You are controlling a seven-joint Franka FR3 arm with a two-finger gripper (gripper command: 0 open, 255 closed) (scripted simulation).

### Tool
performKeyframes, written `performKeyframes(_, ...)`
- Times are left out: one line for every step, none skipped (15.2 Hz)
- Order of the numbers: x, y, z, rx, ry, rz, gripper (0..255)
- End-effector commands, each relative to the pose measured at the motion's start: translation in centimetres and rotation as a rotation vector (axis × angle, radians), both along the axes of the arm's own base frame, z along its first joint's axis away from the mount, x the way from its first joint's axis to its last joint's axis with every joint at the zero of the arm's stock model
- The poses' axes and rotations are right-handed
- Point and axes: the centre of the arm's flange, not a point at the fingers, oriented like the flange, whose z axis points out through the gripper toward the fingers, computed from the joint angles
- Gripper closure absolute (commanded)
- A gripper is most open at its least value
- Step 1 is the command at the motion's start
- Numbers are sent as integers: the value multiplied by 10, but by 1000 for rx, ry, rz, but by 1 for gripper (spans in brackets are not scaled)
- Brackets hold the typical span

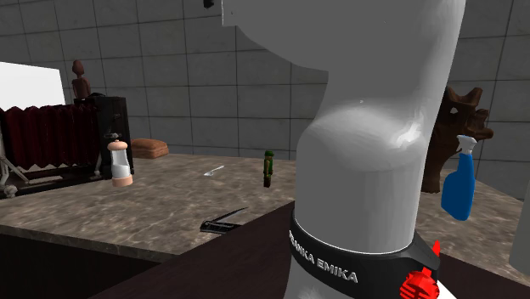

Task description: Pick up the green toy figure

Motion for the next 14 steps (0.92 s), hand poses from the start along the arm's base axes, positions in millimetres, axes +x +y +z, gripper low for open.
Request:
performKeyframes(0,0,0,0,0,0,0)
performKeyframes(3,-10,-8,1,-2,4,0)
performKeyframes(6,-20,-16,1,-5,8,0)
performKeyframes(10,-30,-24,2,-7,13,0)
performKeyframes(13,-40,-32,3,-9,17,0)
performKeyframes(16,-49,-40,4,-11,21,0)
performKeyframes(20,-59,-48,4,-14,25,0)
performKeyframes(23,-69,-56,5,-16,29,0)
performKeyframes(27,-79,-64,6,-18,33,0)
performKeyframes(30,-89,-73,7,-20,38,0)
performKeyframes(34,-98,-81,7,-23,42,0)
performKeyframes(38,-108,-89,8,-25,46,0)
performKeyframes(41,-118,-97,9,-27,50,0)
performKeyframes(45,-127,-105,10,-29,54,0)
